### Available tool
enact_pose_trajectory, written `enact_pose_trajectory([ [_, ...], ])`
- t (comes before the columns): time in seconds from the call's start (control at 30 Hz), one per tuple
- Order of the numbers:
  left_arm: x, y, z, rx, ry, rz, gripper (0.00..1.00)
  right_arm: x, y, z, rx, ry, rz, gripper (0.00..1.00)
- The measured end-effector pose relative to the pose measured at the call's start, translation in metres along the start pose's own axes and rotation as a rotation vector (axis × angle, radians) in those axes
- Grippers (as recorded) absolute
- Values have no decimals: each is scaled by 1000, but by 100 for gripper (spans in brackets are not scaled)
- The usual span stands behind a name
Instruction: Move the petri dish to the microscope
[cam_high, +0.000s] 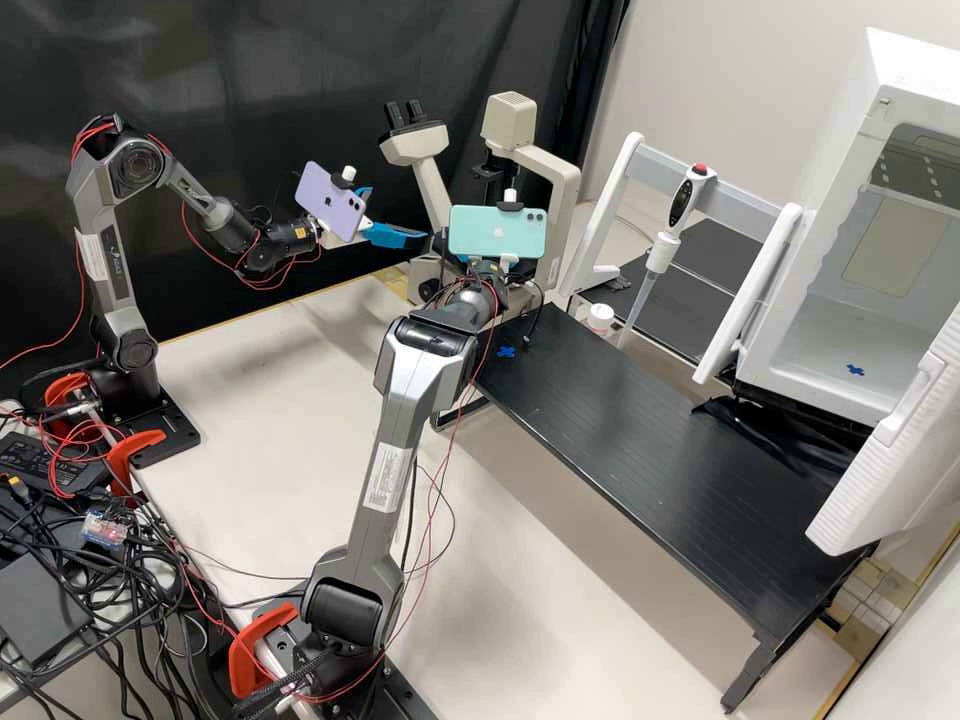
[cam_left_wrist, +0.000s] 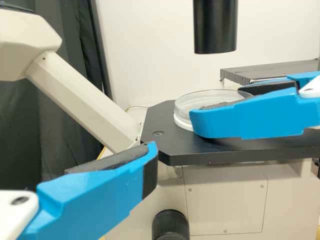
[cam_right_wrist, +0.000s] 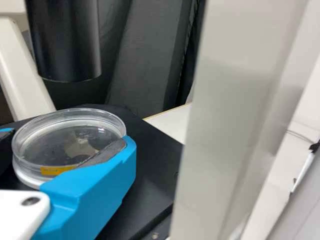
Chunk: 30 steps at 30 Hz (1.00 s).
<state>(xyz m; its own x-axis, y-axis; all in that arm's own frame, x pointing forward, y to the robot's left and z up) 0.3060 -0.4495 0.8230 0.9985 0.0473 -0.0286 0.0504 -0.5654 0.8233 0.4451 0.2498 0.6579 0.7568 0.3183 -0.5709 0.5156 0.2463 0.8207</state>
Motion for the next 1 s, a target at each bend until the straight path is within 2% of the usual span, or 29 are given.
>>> enact_pose_trajectory([
  [0.13, 0, 0, 0, 0, 0, 0, 100, 0, 0, 1, -2, -2, 1, 0],
  [0.17, 0, 0, 0, 0, 0, 0, 100, 0, 0, 1, -2, -2, 1, 100],
  [0.57, 0, 0, 0, 0, 0, 0, 100, 0, -3, 4, -5, -12, -1, 100],
  [0.63, 0, 0, 0, 0, 0, 0, 100, -2, -5, 6, 4, -21, -3, 100],
  [0.73, 0, 0, 0, 0, 0, 0, 100, -6, -6, 8, -6, -30, -9, 100],
  [0.83, 0, 0, 0, 0, 0, 0, 100, -12, -8, 9, 8, -32, -11, 100],
  [1.0, 0, 0, 0, 0, 0, 0, 100, -37, -2, 8, -2, 15, 26, 100],
])
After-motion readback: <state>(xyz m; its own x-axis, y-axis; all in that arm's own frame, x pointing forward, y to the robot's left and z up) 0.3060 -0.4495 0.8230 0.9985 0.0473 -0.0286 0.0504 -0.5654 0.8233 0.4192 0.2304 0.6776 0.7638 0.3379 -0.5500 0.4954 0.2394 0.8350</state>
